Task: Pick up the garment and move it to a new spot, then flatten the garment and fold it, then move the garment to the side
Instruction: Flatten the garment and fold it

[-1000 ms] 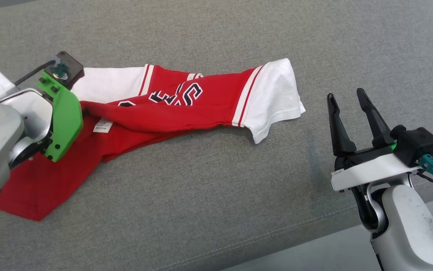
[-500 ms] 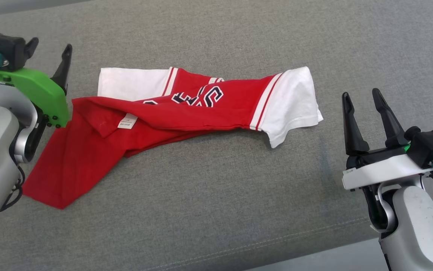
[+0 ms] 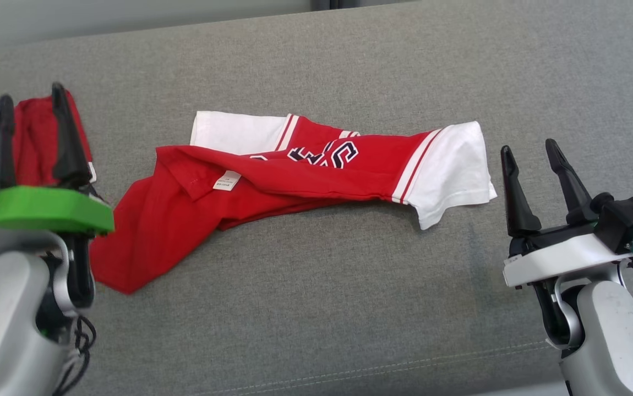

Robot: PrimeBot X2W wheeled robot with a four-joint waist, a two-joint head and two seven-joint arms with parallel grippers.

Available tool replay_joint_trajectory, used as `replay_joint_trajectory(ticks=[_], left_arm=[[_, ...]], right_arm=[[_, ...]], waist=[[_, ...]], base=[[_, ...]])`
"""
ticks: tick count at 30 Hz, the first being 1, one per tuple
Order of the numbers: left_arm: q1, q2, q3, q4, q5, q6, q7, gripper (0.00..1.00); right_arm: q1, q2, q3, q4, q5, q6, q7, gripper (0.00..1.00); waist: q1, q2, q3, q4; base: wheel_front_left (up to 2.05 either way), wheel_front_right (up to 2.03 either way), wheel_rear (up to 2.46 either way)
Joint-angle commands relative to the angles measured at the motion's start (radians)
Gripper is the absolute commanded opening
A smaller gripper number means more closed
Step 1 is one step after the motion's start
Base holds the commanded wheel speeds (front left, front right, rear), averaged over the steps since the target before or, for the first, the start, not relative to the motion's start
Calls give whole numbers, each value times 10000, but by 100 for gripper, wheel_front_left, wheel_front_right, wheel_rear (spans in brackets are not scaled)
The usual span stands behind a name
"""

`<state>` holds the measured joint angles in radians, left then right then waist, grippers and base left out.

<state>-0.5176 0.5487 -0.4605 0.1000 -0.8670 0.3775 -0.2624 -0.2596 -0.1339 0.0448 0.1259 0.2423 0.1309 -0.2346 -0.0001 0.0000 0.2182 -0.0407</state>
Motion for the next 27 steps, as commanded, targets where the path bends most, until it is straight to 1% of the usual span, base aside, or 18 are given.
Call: replay_joint_trajectory(ticks=[1, 5, 6, 10, 15, 17, 22, 27], left_arm=[[697, -261, 433, -390, 522, 96, -15, 100], [2162, -966, 1247, -1180, 1615, -93, -16, 100], [2162, -966, 1247, -1180, 1615, -93, -16, 100], [3195, -1611, 1864, -1617, 2723, -369, -17, 100], [4030, -2351, 2478, -1770, 3953, -1135, -18, 100], [4350, -2645, 2737, -1568, 4256, -1464, -17, 100], [4971, -3021, 2978, -909, 5120, -2049, -17, 100], [5424, -3165, 3009, -573, 5640, -2256, -19, 100]], right_arm=[[150, 10, 14, 25, -59, -3, 20, 100], [287, 31, 48, 102, -71, -3, 40, 100], [287, 31, 48, 102, -71, -3, 40, 100], [445, 36, 66, 202, -78, -3, 50, 100], [752, 79, 65, 280, -108, -3, 89, 100], [873, 102, 71, 283, -130, -3, 119, 100], [1220, 146, 118, 338, -239, -3, 229, 100], [1574, 172, 42, 370, -341, -3, 378, 100]], waist=[[1, 0, -213, 51], [1, 0, -448, 56], [1, 0, -448, 56], [1, 0, -745, 76], [1, 0, -1091, 135], [1, 0, -1243, 151], [1, 0, -1682, 125], [1, 0, -2020, 101]], base=[[0, 0, 0], [0, 0, 0], [0, 0, 0], [0, 0, 0], [0, 0, 0], [0, 0, 0], [0, 0, 0], [0, 0, 0]])
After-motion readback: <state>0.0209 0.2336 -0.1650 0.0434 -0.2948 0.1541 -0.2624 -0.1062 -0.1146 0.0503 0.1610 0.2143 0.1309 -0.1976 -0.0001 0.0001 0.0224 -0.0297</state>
